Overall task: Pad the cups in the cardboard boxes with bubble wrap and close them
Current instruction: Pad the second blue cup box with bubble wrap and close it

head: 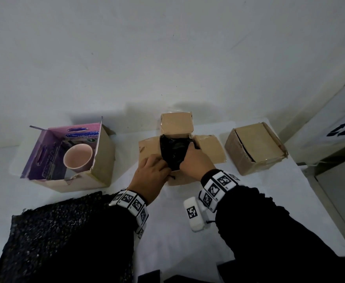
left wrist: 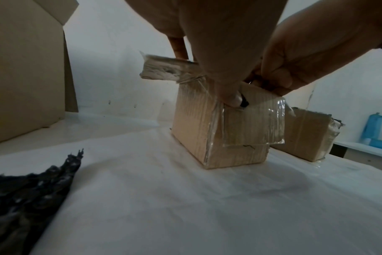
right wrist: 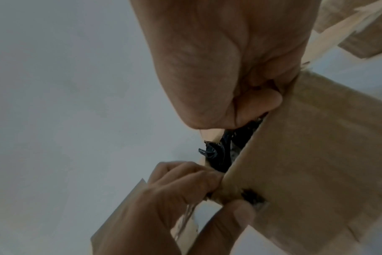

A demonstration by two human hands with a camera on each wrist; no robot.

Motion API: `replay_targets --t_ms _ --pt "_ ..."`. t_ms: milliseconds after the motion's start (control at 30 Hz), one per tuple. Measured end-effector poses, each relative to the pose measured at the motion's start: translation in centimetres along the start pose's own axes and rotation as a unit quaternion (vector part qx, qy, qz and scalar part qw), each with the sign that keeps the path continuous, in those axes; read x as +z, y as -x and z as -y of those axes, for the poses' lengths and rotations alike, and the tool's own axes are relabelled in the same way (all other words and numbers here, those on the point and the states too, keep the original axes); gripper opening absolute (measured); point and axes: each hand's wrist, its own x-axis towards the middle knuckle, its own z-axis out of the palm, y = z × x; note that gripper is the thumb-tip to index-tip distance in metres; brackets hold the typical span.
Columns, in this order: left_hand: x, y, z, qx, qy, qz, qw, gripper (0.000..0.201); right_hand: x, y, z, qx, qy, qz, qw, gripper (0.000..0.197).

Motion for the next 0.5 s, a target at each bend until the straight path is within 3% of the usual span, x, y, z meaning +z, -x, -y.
replay_targets --t_ms 133,233,300,400,500 --pt "-0.6 0.2 0.0 -0.024 -0.001 -0.009 1.0 0.026 -0.1 0.0 0.0 -0.014 0.068 -0.004 0.998 0.069" --pt "-0.8 0.0 0.3 -0.022 -0.008 -0.009 1.0 0.017 0.8 0.6 0.2 -0.072 0.13 -0.119 0.982 0.043" --pt "-0.7 0.0 0.4 -0.017 0.0 -0.007 1.0 0.01 0.7 0.3 0.2 -0.091 0.113 -0.172 0.974 0.041" --pt "-0.6 0.2 0.4 -0.02 0.019 -0.014 1.0 0.012 0.7 -0.8 0.1 -0.076 0.09 -0.094 0.989 0.052" --pt "-0.8 0.1 0.4 -0.026 0.023 -0.011 0.999 0.012 0.8 -1.8 -0.3 -0.069 0.14 -0.016 0.988 0.063"
